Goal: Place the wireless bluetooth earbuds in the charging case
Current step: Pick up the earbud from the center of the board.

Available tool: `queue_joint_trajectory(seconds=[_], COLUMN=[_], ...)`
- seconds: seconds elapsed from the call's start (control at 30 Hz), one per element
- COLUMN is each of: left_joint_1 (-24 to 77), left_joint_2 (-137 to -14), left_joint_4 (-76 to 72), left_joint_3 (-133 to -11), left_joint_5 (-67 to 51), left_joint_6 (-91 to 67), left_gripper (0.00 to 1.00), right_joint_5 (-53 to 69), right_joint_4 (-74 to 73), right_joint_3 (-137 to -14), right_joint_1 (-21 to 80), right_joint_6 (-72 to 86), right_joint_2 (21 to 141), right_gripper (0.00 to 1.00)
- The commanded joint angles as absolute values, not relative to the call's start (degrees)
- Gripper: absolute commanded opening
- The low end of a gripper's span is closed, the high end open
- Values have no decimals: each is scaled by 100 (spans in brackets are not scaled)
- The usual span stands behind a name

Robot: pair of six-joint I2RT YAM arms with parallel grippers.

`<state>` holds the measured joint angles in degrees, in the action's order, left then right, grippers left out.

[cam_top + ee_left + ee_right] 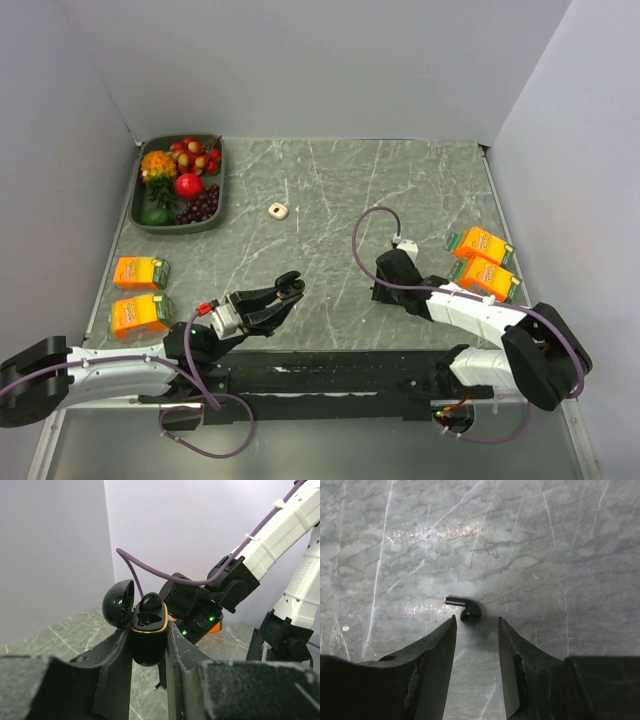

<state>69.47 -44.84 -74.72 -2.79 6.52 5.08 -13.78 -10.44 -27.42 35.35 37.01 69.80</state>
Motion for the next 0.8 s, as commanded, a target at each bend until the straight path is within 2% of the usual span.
queue_joint_trajectory(seconds=[0.0, 0.3, 0.57, 0.67, 0.77], left_joint_1=[6979, 6979, 6979, 6987, 6979], left_joint_2=[-4535, -4544, -4553, -4570, -4544], left_joint_4=[-9167, -9158, -9158, -9185, -9167], left_joint_3=[-185, -193, -193, -176, -176], left_joint_5=[712, 721, 729, 721, 721], left_joint_6=[475, 492, 483, 483, 475], left_gripper=[1, 1, 1, 1, 1], right_joint_5=[-1345, -1310, -1257, -1239, -1213], right_joint_4=[-774, -721, -668, -642, -633], right_joint_3=[-2962, -2997, -3006, -3015, -2989], right_joint_1=[3489, 3463, 3419, 3410, 3393], right_joint_6=[3718, 3647, 3647, 3639, 3639], right_joint_2=[7093, 7198, 7374, 7427, 7401], right_gripper=[46, 36, 32, 25, 10])
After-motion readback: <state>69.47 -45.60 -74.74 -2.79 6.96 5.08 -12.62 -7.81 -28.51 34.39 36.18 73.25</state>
